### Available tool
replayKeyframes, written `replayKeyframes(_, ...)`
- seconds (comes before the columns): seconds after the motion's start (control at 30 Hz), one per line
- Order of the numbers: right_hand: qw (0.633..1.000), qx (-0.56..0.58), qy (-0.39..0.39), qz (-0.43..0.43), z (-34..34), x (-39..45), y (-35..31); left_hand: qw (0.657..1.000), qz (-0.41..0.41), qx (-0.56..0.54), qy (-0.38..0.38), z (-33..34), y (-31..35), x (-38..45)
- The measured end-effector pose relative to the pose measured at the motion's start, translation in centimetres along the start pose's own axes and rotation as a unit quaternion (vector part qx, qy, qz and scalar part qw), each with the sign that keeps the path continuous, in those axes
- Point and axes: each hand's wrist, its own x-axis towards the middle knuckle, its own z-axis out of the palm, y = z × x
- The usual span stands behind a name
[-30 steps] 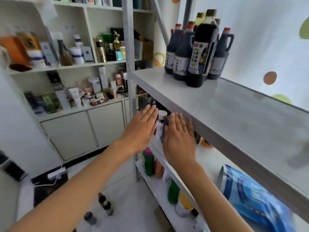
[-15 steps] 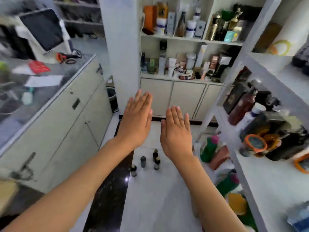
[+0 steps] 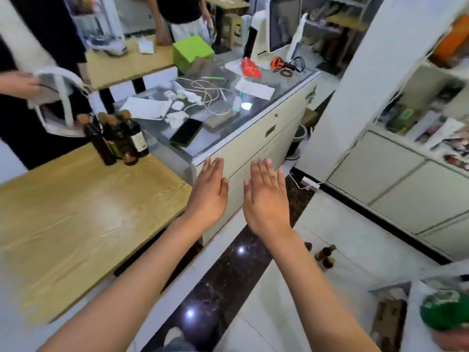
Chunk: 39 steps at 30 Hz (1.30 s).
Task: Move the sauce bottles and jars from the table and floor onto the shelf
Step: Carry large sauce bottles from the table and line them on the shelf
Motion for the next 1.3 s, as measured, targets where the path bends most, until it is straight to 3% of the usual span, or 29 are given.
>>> replayKeyframes(0.23,0.992,0.019,-0.08,-0.097,9.0,3.7,-13.7,0.99,-0.122,0.01,0.07,-9.7,-13.5,-2.0)
replayKeyframes(0.5,0.976,0.055,-0.143,-0.155,15.7,7.9,-23.3,0.975,-0.186,0.001,0.123,-16.0,-22.1,-2.9)
replayKeyframes(0.73,0.955,0.185,-0.207,-0.102,21.4,14.7,-26.2,0.941,-0.279,-0.034,0.189,-18.8,-27.8,3.4)
replayKeyframes(0.9,0.954,0.237,-0.182,-0.033,26.2,22.7,-26.7,0.924,-0.314,-0.051,0.213,-20.2,-31.1,11.1)
replayKeyframes(1.17,0.957,0.248,-0.143,-0.042,31.7,33.3,-28.5,0.887,-0.401,-0.067,0.22,-22.9,-37.0,21.8)
replayKeyframes(1.3,0.955,0.247,-0.143,-0.085,34.0,36.5,-29.3,0.889,-0.415,-0.031,0.193,-24.1,-40.0,25.4)
